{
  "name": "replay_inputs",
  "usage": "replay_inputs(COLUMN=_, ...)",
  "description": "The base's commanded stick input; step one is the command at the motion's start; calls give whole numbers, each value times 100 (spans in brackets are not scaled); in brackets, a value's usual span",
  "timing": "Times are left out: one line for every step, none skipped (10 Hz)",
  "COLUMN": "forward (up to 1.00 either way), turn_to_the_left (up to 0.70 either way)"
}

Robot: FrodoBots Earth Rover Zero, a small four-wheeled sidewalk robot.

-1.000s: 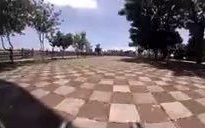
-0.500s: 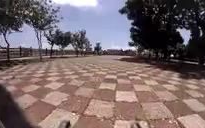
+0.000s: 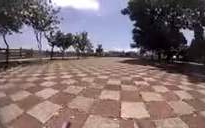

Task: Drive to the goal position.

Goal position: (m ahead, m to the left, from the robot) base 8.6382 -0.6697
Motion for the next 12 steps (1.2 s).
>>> replay_inputs(forward=70, turn_to_the_left=27)
replay_inputs(forward=70, turn_to_the_left=27)
replay_inputs(forward=70, turn_to_the_left=0)
replay_inputs(forward=70, turn_to_the_left=0)
replay_inputs(forward=70, turn_to_the_left=0)
replay_inputs(forward=70, turn_to_the_left=0)
replay_inputs(forward=70, turn_to_the_left=0)
replay_inputs(forward=70, turn_to_the_left=0)
replay_inputs(forward=70, turn_to_the_left=0)
replay_inputs(forward=70, turn_to_the_left=0)
replay_inputs(forward=70, turn_to_the_left=-24)
replay_inputs(forward=70, turn_to_the_left=-27)
